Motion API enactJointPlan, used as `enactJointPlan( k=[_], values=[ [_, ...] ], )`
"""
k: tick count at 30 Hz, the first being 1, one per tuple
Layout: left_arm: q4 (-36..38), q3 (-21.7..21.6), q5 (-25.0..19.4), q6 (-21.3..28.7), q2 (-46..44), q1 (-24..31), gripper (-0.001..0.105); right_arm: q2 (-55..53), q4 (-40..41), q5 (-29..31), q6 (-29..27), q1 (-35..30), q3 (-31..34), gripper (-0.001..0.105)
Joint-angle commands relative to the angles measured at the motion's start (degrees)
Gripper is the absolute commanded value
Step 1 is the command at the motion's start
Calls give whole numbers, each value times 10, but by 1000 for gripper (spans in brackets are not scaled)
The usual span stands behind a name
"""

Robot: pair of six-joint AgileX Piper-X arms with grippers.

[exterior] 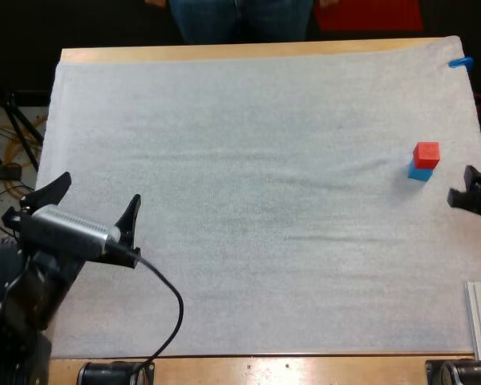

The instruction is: Stack red cube on blue cube

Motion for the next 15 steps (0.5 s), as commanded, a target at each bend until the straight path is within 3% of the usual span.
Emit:
enactJointPlan(
  k=[1, 15],
  values=[
    [5, -6, 4, 3, -7, 0, 87, -26, -8, 9, -10, 2, 3, 63],
    [72, -1, 15, 3, -161, 0, 87, -309, 12, 23, -19, 2, 81, 63]
  ],
)
